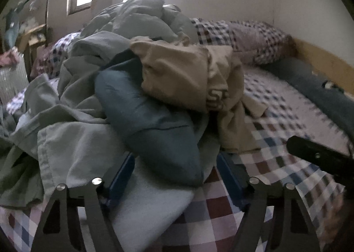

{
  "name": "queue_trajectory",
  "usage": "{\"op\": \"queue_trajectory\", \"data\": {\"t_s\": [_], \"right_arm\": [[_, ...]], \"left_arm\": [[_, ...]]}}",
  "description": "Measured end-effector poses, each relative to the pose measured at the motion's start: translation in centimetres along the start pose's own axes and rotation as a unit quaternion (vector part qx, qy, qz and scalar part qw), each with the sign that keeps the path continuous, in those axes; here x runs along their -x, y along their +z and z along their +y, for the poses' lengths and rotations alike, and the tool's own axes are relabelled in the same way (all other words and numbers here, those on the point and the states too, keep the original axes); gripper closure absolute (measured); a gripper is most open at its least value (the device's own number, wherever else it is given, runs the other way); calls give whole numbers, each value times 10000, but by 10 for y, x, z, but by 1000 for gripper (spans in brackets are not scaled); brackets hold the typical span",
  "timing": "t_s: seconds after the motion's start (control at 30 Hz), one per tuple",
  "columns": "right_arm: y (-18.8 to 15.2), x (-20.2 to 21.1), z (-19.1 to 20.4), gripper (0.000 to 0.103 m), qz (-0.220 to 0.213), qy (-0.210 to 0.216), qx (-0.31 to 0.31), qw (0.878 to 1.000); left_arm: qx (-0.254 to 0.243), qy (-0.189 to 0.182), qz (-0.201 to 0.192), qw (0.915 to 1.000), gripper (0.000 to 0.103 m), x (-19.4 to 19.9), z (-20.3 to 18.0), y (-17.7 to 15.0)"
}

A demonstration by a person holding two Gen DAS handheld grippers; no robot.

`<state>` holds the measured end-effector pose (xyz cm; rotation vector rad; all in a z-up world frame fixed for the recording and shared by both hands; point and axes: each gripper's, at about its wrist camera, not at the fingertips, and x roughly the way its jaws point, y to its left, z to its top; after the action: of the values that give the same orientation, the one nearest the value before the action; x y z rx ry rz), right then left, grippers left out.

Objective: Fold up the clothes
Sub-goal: 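Close the left gripper on the dark teal garment and lift it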

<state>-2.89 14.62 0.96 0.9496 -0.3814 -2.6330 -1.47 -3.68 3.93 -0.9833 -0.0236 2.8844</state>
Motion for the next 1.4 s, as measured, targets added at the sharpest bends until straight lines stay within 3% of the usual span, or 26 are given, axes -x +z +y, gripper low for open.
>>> {"op": "queue_trajectory", "data": {"t_s": [0.17, 0.23, 0.4, 0.47, 0.5, 0.6, 0.7, 0.87, 1.1, 1.4], "right_arm": [[-3, 4, 0, 40, 31, -11, 86, 10000], [-4, 5, -1, 40, 45, -13, 79, 10000], [-4, 7, -6, 40, 70, 0, 19, 10000], [-4, 7, -7, 40, 67, -6, 7, 10000], [-4, 7, -8, 40, 68, -9, -7, 10000], [-3, 6, -11, 40, 92, -6, -68, 9999], [-3, 6, -12, 40, 95, -11, -80, 9999], [-3, 6, -13, 40, 64, -5, -101, 9999], [-5, 5, -10, 40, 40, 36, -74, 10000], [-4, 7, -3, 40, -16, 206, 2, 9998]], "left_arm": [[-44, 189, 158, 9997, 35, -13, 0, 2], [-26, 269, 266, 9993, 45, -19, 2, 4], [-67, 415, 446, 9981, 50, -27, 1, 2], [-95, 486, 485, 9976, 60, -29, 0, 1], [-107, 519, 502, 9973, 75, -30, 0, 1], [-5, 466, 418, 9980, 88, -25, 3, 3], [129, 307, 202, 9992, 94, -14, 7, 6], [371, -51, -314, 9988, 96, 11, 12, 15], [697, -499, -753, 9935, 97, 35, 24, 26], [685, -846, -1293, 9856, 97, 75, 28, 36]]}}
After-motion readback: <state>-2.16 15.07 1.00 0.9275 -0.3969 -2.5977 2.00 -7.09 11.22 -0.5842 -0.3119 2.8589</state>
